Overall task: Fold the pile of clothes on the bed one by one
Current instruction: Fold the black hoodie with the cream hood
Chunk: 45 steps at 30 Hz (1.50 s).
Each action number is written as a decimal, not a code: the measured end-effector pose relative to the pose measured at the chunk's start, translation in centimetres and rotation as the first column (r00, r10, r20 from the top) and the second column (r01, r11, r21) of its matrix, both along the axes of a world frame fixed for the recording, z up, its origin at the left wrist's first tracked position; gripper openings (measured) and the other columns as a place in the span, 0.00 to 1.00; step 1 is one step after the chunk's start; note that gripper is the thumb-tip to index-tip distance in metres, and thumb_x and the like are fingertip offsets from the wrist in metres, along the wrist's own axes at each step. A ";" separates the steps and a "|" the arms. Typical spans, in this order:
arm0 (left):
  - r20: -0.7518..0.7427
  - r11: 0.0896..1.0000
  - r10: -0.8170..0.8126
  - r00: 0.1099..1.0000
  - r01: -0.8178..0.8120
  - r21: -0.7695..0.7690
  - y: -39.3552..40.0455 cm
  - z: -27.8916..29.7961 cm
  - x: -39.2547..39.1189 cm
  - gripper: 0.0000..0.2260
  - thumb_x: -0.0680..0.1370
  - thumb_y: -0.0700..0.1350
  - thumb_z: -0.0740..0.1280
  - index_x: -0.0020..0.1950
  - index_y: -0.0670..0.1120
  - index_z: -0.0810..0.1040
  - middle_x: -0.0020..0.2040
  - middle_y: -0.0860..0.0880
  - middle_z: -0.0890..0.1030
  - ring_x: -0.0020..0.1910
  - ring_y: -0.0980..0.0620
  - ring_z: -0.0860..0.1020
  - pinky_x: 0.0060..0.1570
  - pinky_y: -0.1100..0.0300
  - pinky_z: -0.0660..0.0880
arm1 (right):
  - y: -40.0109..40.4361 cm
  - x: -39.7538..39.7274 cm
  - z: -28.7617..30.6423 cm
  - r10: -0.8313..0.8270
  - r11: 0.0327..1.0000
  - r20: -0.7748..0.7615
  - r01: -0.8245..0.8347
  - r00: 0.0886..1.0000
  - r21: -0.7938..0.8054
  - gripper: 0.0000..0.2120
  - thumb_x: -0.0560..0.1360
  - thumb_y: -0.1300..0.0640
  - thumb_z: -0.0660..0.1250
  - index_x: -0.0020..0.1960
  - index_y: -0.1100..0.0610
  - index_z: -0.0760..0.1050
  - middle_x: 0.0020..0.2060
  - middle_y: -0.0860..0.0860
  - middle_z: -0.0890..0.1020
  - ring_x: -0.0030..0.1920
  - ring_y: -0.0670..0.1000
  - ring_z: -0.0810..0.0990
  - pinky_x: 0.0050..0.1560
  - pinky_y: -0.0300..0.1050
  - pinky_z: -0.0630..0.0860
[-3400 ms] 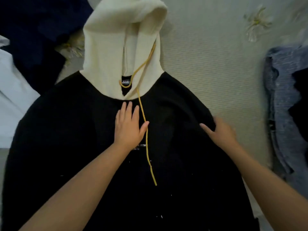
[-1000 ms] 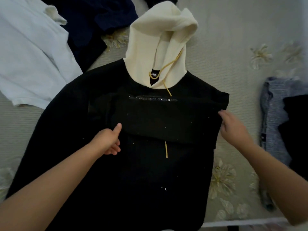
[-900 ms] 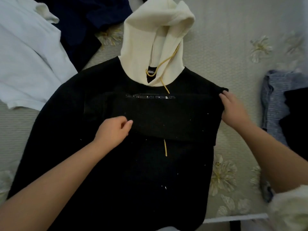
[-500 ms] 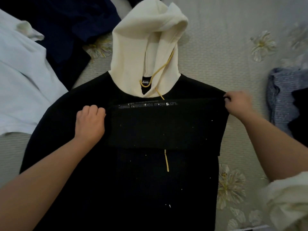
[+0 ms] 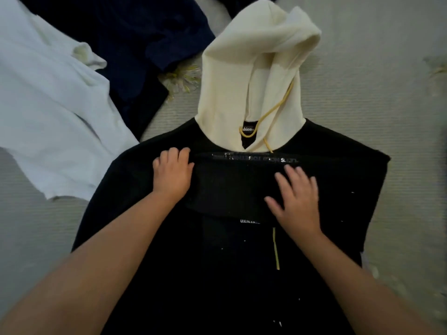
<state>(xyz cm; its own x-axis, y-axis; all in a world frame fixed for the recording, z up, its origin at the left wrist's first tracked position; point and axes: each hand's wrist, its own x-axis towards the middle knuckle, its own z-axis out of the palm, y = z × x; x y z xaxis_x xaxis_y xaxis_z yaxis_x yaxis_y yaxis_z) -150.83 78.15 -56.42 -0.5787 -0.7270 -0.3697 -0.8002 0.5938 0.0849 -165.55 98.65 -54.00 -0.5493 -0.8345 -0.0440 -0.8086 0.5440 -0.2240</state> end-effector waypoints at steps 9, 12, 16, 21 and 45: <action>-0.430 0.996 -0.031 0.902 -0.007 -0.088 2.8 6.5 10.4 0.21 0.74 0.43 0.62 0.61 0.31 0.71 0.56 0.31 0.74 0.58 0.32 0.72 0.60 0.47 0.64 | -0.4 8.0 -2.9 0.155 0.910 0.248 -0.236 0.956 0.340 0.28 0.76 0.45 0.59 0.73 0.51 0.56 0.74 0.55 0.54 0.74 0.59 0.49 0.70 0.62 0.43; -0.328 0.964 0.252 0.910 -0.266 0.003 5.1 5.7 16.9 0.22 0.75 0.38 0.64 0.66 0.29 0.66 0.63 0.29 0.67 0.64 0.29 0.66 0.64 0.39 0.61 | -0.5 7.7 -2.7 0.184 0.877 0.196 -0.251 0.963 0.410 0.29 0.77 0.44 0.57 0.74 0.50 0.53 0.75 0.54 0.51 0.74 0.58 0.47 0.70 0.61 0.43; -0.091 0.771 0.629 0.772 -0.604 0.202 8.2 3.6 23.7 0.23 0.79 0.37 0.57 0.71 0.32 0.55 0.71 0.32 0.58 0.70 0.36 0.57 0.70 0.48 0.52 | -1.2 9.1 -2.2 0.141 0.843 0.144 -0.195 0.980 0.501 0.28 0.79 0.45 0.50 0.75 0.50 0.45 0.75 0.54 0.44 0.74 0.58 0.41 0.71 0.60 0.43; 0.097 0.650 0.753 0.651 -0.759 0.044 12.4 2.7 29.3 0.21 0.78 0.42 0.61 0.69 0.35 0.62 0.63 0.33 0.68 0.64 0.36 0.66 0.62 0.45 0.62 | -1.1 11.0 -0.8 0.102 0.864 0.135 -0.155 0.986 0.479 0.27 0.79 0.51 0.54 0.75 0.54 0.49 0.75 0.55 0.48 0.74 0.60 0.45 0.71 0.58 0.48; -0.579 0.685 0.479 0.659 0.132 0.717 14.5 15.0 -0.2 0.12 0.78 0.39 0.60 0.59 0.40 0.76 0.57 0.46 0.79 0.55 0.56 0.75 0.51 0.71 0.69 | 14.3 2.2 5.2 -0.422 0.894 0.320 0.330 0.848 0.303 0.15 0.78 0.63 0.57 0.63 0.67 0.72 0.59 0.63 0.76 0.60 0.61 0.73 0.60 0.49 0.68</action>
